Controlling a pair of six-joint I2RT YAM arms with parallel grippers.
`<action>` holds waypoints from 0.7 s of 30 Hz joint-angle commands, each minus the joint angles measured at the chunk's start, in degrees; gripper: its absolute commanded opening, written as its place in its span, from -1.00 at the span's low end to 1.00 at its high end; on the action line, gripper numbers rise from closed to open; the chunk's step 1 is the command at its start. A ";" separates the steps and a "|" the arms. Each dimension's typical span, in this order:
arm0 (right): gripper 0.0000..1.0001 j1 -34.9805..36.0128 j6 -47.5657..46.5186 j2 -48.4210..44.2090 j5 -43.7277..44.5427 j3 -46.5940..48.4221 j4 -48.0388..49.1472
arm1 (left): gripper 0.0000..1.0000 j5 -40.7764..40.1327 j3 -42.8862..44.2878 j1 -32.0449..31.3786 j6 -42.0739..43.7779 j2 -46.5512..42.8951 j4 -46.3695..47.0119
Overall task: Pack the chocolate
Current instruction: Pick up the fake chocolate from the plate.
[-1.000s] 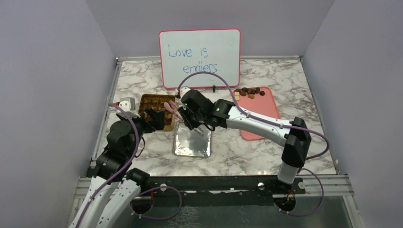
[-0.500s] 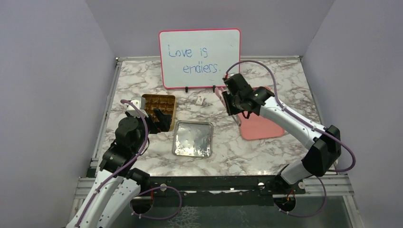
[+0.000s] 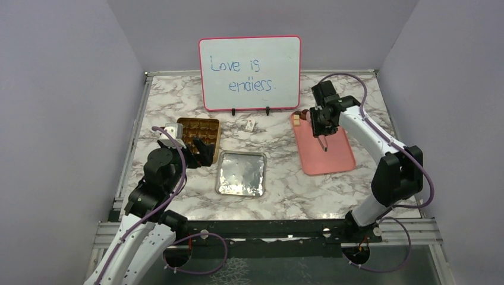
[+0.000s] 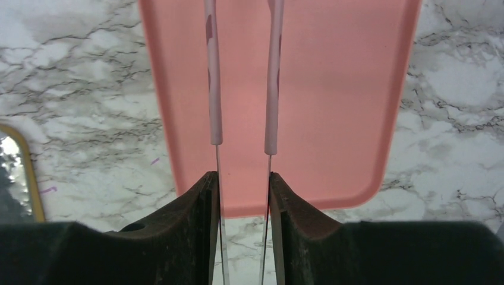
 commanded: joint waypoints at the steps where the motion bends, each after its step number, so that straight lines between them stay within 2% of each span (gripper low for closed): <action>1: -0.23 -3.21 -2.07 2.46 -1.76 2.93 -2.32 | 0.98 1.64 -0.61 0.28 1.13 -0.98 1.58; 12: -0.19 -7.04 -4.43 5.20 -6.28 2.47 1.08 | 0.98 1.54 -0.72 0.26 1.15 -1.07 1.68; 21: -0.14 -7.26 -4.17 7.18 -4.59 3.22 1.62 | 0.98 1.47 -0.64 0.25 1.02 -0.81 1.79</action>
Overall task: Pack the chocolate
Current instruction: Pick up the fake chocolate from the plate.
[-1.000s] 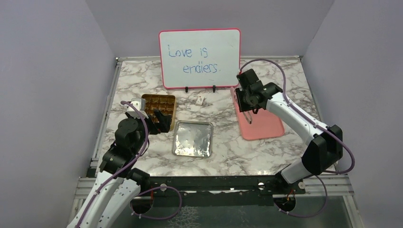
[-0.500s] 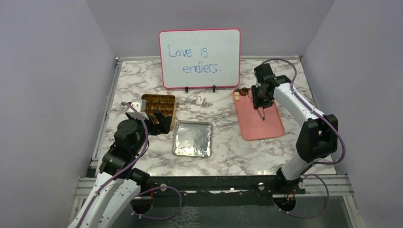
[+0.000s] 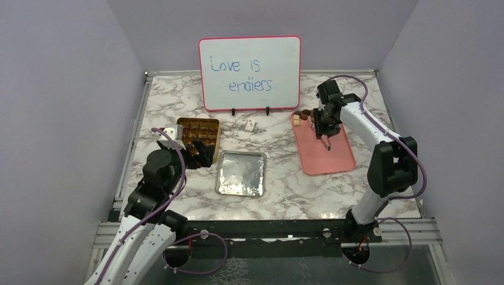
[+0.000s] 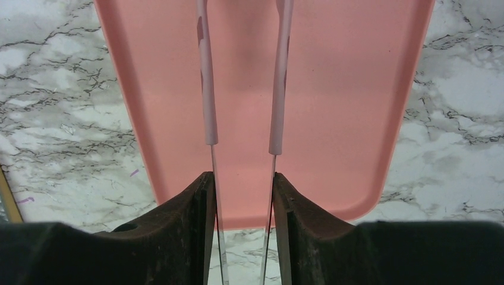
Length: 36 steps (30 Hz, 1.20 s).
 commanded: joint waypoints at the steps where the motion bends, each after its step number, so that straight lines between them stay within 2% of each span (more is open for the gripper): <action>1: -0.14 -0.51 -0.63 1.08 -0.03 2.25 1.58 | 0.98 0.99 -0.22 0.31 0.52 0.19 1.73; 11: -0.13 -1.12 -1.02 4.26 -0.53 3.53 2.79 | 0.98 0.83 -0.22 0.28 0.58 -0.07 1.73; 17: -0.19 -1.34 -1.14 5.86 -0.86 3.96 2.76 | 0.98 0.73 -0.26 0.26 0.72 -0.22 1.70; 28: -0.37 -1.31 -1.31 4.04 -0.30 3.12 1.31 | 0.98 0.73 -0.30 0.27 0.67 -0.39 1.72; 36: -0.40 -1.30 -1.25 1.40 -0.35 1.15 0.22 | 0.99 0.55 -0.42 0.30 0.63 -0.95 1.76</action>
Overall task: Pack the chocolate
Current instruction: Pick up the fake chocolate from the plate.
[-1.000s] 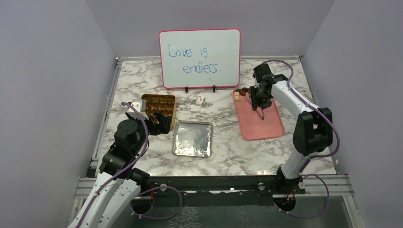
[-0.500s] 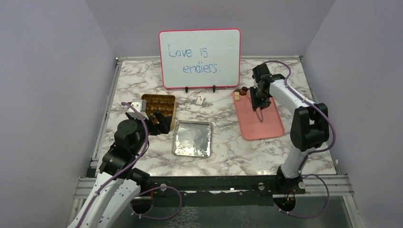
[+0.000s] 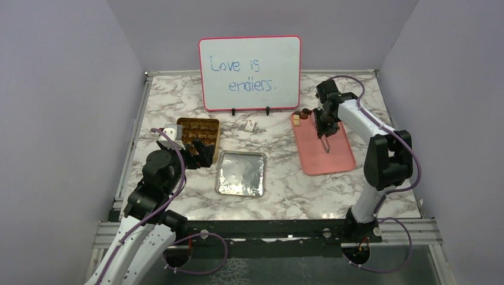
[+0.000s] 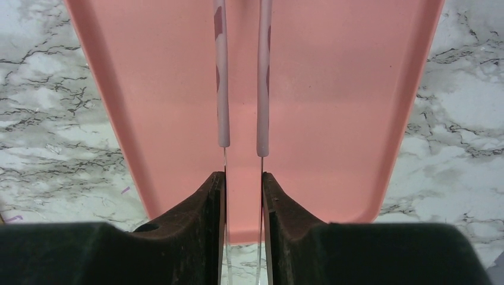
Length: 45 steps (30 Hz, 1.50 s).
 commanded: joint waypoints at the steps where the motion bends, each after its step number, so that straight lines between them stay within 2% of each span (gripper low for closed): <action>1: -0.41 -0.27 -0.61 -3.64 -0.58 -0.78 -0.56 | 0.98 0.55 -0.40 0.27 0.61 -0.67 1.70; 21: -0.48 0.01 0.02 -16.34 -9.29 -3.48 -1.81 | 0.98 -0.33 -0.44 0.26 0.50 -2.29 1.61; 27: -0.48 2.70 0.41 -21.49 -14.06 -6.56 2.36 | 0.98 -2.64 -0.39 0.27 0.12 -4.61 1.60; 31: -0.48 5.95 1.22 -22.70 -14.10 -6.71 3.16 | 0.98 -4.68 -0.15 0.23 0.04 -6.06 1.58; 36: -0.48 14.67 4.00 -21.72 -12.39 -5.26 4.89 | 0.98 -7.55 -0.30 0.31 -0.11 -8.61 1.52; 45: -0.48 26.82 7.32 -12.69 -8.69 2.62 7.49 | 0.98 -13.11 -0.09 0.30 -0.37 -12.90 1.43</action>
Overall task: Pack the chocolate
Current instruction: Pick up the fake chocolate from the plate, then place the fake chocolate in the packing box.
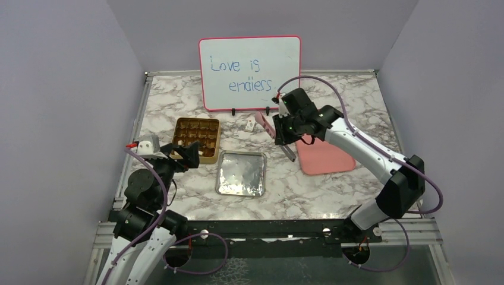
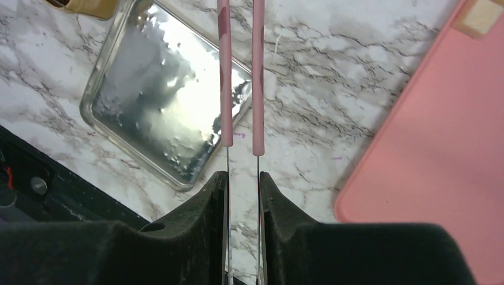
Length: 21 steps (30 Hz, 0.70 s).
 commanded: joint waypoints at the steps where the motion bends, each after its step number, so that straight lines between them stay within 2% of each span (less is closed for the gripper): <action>1: -0.48 4.07 2.31 4.49 2.56 5.24 4.25 | 0.98 -4.43 0.01 0.31 -0.25 -1.43 1.41; 7: -0.46 10.52 1.73 14.72 3.98 14.34 4.15 | 0.98 -5.30 0.36 0.29 0.03 -1.25 1.26; 15: -0.46 14.77 -0.16 27.58 3.99 29.05 -0.05 | 0.98 -6.70 1.07 0.31 -0.32 -1.68 0.31; 21: -0.40 16.10 -0.34 33.88 3.81 35.48 -1.68 | 0.98 -8.26 1.25 0.28 -0.83 -1.91 -0.31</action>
